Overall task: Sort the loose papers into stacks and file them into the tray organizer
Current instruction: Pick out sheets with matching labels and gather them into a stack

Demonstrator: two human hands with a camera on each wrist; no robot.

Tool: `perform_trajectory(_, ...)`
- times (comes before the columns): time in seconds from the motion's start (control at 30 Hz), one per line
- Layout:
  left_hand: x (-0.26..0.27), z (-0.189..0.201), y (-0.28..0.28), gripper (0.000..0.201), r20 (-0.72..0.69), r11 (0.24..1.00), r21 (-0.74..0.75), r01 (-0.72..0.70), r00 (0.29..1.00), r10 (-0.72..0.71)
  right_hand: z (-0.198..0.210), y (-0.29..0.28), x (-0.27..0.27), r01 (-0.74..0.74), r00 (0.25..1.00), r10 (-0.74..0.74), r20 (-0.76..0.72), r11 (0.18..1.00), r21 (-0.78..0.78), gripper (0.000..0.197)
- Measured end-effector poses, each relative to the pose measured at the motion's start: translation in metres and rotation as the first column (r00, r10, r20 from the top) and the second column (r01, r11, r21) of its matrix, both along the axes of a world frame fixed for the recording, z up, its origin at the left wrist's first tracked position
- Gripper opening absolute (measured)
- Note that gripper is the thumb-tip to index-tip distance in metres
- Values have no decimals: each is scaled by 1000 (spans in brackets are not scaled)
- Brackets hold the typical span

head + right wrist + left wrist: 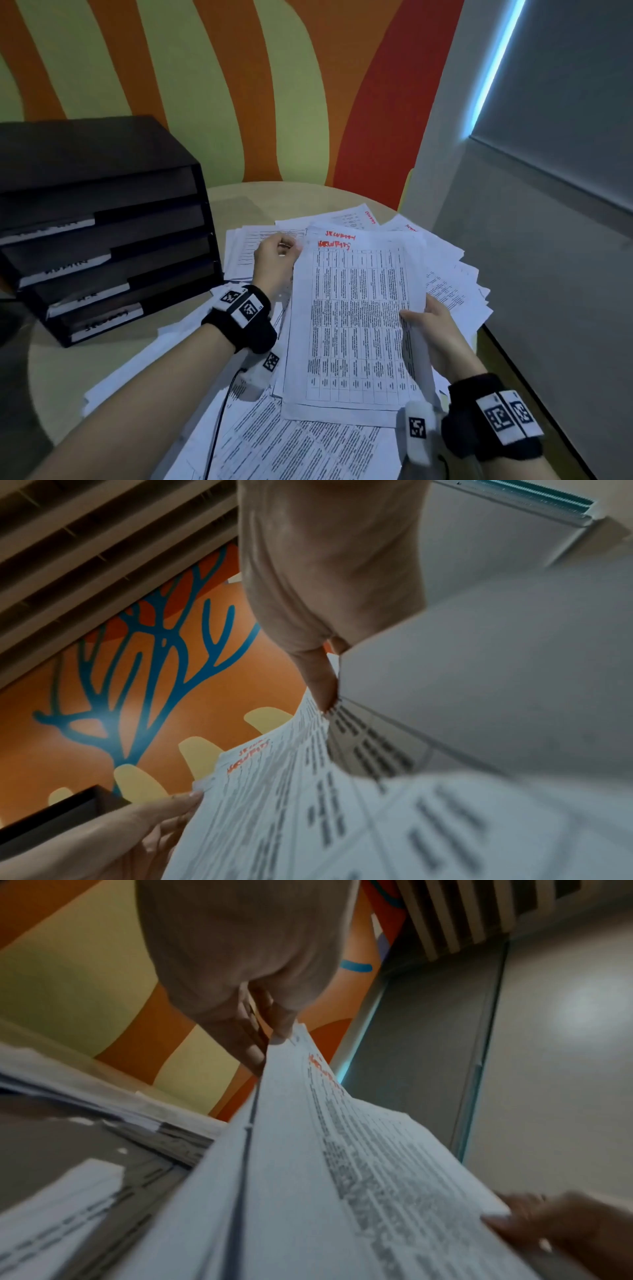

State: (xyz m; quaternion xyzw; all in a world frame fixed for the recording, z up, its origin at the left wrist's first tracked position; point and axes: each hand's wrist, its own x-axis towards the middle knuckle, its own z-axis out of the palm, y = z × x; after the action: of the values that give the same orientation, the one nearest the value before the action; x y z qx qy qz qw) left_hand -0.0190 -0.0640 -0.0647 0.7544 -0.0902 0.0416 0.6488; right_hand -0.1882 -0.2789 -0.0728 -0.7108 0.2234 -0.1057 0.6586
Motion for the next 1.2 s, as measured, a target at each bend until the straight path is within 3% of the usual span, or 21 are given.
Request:
perform_trajectory(0.03,-3,0,-1,9,-62,996,-79,40,997,-45,-1,-1,1,-14,1000,14,3,1000,2,35)
perform_trajectory(0.1,-9,1,-5,28,-190,971,-205,125,968,-164,0,0,3,-43,999,43,13,999,-9,35)
perform_trajectory(0.2,-12,10,-10,50,-221,949,-218,226,936,-274,15,4,8,-5,995,13,94,997,-80,31)
perform_trajectory(0.27,-17,39,-11,41,-142,921,-286,264,939,-313,36,7,12,83,969,-35,243,978,-189,28)
perform_trajectory(0.33,-24,81,-11,33,29,859,-386,336,935,-353,63,12,15,160,901,-38,431,955,-249,30)
perform_trajectory(0.4,-31,119,-11,29,196,812,-429,395,919,-343,86,16,17,178,809,-9,587,957,-231,34)
perform_trajectory(0.47,-35,139,-9,28,296,799,-416,434,896,-332,99,20,19,165,768,6,640,964,-206,35)
perform_trajectory(0.57,-34,134,-3,28,260,820,-321,475,876,-406,94,20,21,130,819,23,573,966,-224,35)
perform_trajectory(0.67,-32,105,-1,27,72,862,-179,474,880,-469,79,15,19,97,891,9,453,972,-212,47)
perform_trajectory(0.77,-33,84,-2,9,-15,932,-69,355,934,-356,80,14,18,101,910,-7,416,974,-205,65)
perform_trajectory(0.83,-32,84,-2,1,0,948,-64,312,950,-312,89,14,16,149,894,-34,448,963,-224,76)
perform_trajectory(0.97,-31,99,-1,14,29,938,-125,323,946,-322,110,10,16,257,873,-77,482,912,-319,92)
perform_trajectory(1.07,-27,99,2,22,-72,906,-270,326,932,-356,110,0,24,193,924,-92,372,950,-247,68)
perform_trajectory(1.13,-23,90,5,52,-140,921,-274,276,936,-322,103,-3,27,117,948,-45,315,970,-213,35)
perform_trajectory(1.17,-22,84,7,57,-160,927,-261,269,935,-317,99,-3,28,91,957,-25,290,972,-218,29)
perform_trajectory(1.2,-22,78,11,47,-163,935,-245,255,940,-299,95,-2,27,68,964,-8,265,973,-219,30)
